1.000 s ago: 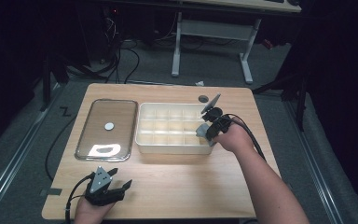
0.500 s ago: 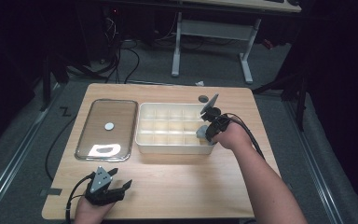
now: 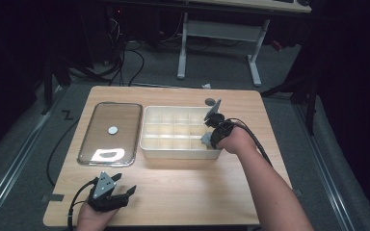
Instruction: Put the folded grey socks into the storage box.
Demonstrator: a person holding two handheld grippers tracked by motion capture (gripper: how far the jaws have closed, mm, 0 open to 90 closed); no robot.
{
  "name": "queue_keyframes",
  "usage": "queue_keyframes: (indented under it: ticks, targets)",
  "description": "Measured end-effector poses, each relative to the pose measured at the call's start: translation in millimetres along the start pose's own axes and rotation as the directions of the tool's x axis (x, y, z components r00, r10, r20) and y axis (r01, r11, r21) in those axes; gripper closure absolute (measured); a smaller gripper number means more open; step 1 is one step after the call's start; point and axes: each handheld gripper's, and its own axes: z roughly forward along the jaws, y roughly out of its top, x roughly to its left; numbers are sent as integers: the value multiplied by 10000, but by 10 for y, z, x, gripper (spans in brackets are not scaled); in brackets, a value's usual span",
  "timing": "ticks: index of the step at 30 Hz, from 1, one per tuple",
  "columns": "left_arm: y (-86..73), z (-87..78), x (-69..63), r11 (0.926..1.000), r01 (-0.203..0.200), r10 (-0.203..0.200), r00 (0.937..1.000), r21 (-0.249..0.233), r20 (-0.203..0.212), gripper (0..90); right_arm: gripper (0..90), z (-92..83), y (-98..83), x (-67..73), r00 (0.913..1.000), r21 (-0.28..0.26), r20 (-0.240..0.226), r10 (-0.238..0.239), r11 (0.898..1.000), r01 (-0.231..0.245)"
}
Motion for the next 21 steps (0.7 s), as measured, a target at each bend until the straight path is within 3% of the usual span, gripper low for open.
queue_keyframes:
  ticks: [5,16,17,21]
  targets:
    - [0,0,-5,10000,-34,34,10000,26,13,299,720,17,6,-6,9998,-14,36,-189,9998,190]
    - [-2,11,-17,10000,-64,64,10000,52,71,299,720,82,1,-14,9999,-7,-120,81,10000,-82]
    - [-2,12,-17,9999,-79,79,9999,80,85,299,719,89,5,-25,9999,-17,-107,-98,10000,98]
    - [-2,16,-21,9998,-110,109,9999,134,94,299,719,125,11,-17,9999,80,-87,-94,9999,94]
